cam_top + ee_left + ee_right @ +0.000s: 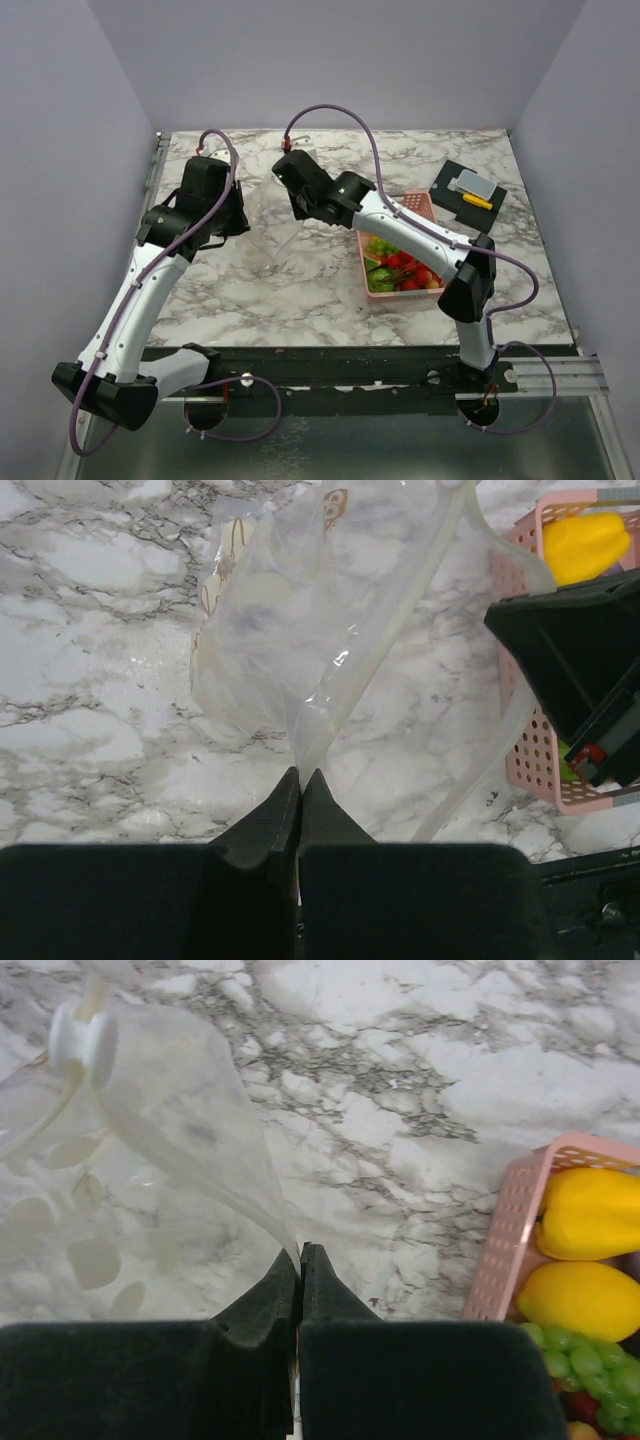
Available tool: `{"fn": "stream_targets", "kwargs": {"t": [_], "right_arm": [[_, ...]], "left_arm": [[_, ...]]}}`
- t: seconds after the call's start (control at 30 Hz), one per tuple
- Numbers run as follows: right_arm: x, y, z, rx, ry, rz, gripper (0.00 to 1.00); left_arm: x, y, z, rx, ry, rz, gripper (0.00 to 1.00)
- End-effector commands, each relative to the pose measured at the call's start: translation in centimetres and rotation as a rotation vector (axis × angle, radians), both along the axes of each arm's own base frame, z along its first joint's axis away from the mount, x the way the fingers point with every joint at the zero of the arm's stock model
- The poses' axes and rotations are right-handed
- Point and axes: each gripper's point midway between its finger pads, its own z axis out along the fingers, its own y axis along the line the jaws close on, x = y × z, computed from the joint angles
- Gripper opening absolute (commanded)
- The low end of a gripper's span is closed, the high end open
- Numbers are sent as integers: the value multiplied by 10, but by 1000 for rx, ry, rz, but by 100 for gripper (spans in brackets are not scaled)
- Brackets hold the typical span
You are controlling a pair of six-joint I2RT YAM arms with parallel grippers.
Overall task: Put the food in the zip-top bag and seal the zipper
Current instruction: Open the zipper of the food storage bag.
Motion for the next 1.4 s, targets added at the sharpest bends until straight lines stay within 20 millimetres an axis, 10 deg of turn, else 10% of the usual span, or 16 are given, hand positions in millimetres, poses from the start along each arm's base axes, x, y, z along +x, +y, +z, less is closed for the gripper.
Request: {"fn": "stream_targets", "kwargs": {"t": [0.0, 0.57, 1.37], "right_arm": [[15, -40, 9, -158, -131, -107, 1], [65, -108, 75, -192, -414, -344, 1], [26, -24, -48, 257, 163, -73, 1]], "left_arm": [[-13, 6, -2, 52, 45, -28, 0], [-12, 16, -2, 128, 74, -32, 0], [36, 22, -5, 252, 3, 48, 0]]}}
